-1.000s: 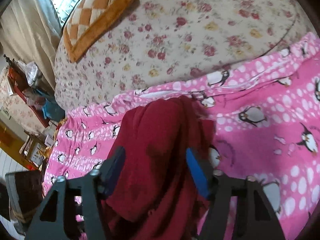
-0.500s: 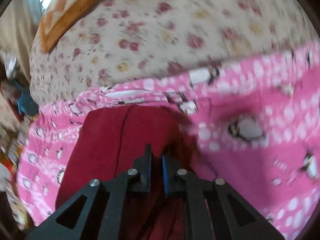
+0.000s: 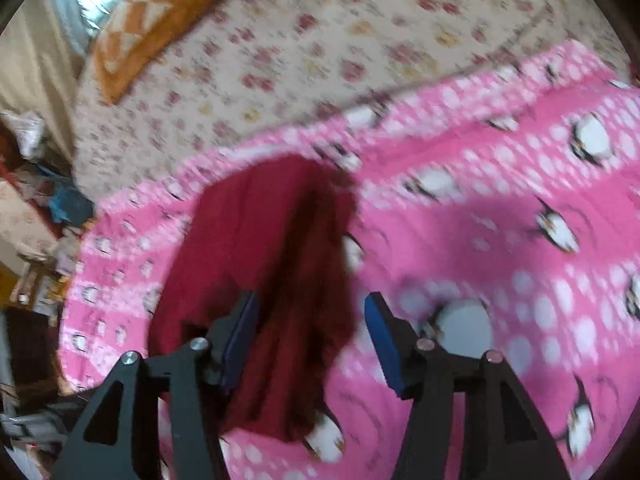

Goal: Fold small clothes

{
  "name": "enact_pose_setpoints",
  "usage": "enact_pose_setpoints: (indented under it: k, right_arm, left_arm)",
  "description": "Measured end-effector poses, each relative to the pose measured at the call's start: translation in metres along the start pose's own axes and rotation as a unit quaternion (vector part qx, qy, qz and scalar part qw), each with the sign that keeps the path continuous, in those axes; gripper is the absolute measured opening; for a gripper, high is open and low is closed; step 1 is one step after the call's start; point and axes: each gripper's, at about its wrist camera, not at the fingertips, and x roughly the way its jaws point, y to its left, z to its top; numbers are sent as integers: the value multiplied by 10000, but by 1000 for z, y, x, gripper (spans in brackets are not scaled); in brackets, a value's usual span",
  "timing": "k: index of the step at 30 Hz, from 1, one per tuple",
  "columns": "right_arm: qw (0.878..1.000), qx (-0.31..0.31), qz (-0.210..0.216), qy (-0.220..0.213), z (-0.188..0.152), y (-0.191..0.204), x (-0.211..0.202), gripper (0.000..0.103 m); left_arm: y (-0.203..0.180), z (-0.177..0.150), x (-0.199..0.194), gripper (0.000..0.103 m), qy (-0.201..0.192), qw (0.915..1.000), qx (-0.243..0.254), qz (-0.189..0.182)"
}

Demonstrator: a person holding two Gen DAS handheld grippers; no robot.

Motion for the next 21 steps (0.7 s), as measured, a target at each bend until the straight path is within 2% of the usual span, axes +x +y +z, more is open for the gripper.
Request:
enact_pose_setpoints:
  k: [4,8,12,15,17,21]
  right_arm:
    - [9994,342,13,82,-15,-12,-12,62]
    - [9968,793,27,-102,-26,-35,-30,71]
    - [9929,1153,151,-242,-26,-59,-36,71]
    - [9921,1200,72,-355,-22,-68,-39,71]
    - [9912,1265,116,-380,-20,-72,-40,71]
    - [9898,1360,78,-422,-18,-79,-42,71]
  left_arm:
    - [-26,4,3,35,9,9995,300,-41]
    - [-48,16,33,35,94,9994,320,110]
    - [-58,20,69,35,357,9981,348,366]
    - [-72,14,90,35,434,9945,701,648]
    - [-79,10,93,35,413,9927,881,711]
    - [-86,1,108,34,507,9852,1315,978]
